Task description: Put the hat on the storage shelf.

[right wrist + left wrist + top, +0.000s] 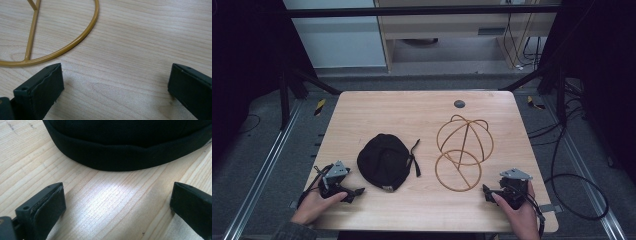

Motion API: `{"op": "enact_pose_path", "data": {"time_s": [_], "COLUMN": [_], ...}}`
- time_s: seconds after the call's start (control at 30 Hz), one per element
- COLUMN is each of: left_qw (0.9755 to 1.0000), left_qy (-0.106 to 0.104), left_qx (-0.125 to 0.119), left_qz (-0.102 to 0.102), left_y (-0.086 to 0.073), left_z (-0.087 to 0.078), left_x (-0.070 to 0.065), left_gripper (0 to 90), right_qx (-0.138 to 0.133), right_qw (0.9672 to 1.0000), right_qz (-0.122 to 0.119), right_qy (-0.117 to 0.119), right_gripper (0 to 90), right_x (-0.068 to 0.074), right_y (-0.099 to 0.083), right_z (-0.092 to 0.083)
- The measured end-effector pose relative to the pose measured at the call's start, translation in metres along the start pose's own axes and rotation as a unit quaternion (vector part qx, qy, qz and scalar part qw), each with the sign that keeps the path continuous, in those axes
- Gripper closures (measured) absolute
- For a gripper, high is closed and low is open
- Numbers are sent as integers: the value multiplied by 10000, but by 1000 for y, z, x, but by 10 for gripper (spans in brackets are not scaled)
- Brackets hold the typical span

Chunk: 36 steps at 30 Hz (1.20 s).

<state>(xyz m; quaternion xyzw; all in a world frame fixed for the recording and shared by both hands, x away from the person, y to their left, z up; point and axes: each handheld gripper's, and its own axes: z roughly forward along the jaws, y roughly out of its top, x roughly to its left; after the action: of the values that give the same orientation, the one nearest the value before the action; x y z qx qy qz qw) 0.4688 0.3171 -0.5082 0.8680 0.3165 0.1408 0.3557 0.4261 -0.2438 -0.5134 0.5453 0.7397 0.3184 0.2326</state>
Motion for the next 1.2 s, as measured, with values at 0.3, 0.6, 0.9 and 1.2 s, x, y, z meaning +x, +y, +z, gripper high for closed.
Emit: {"op": "enact_pose_path", "data": {"time_s": [0.3,0.6,0.9,1.2], "left_qw": [9998,9982,9995,9999], "left_qy": [-94,-278,-100,-112], "left_qx": [-105,-540,-241,21], "left_qz": [119,8,-159,-112], "left_y": [2,17,50,97], "left_z": [-11,-21,-32,-44], "left_x": [-3,-8,-4,-4], "left_gripper": [27,41,55,45], "right_qx": [1,-1,11,11], "right_qw": [10000,10000,10000,10000], "right_qz": [3,-1,7,-21], "right_qy": [1,0,8,-6], "right_gripper": [4,4,4,4], "right_x": [0,0,0,0], "right_y": [0,0,0,0], "right_z": [0,0,0,0]}}
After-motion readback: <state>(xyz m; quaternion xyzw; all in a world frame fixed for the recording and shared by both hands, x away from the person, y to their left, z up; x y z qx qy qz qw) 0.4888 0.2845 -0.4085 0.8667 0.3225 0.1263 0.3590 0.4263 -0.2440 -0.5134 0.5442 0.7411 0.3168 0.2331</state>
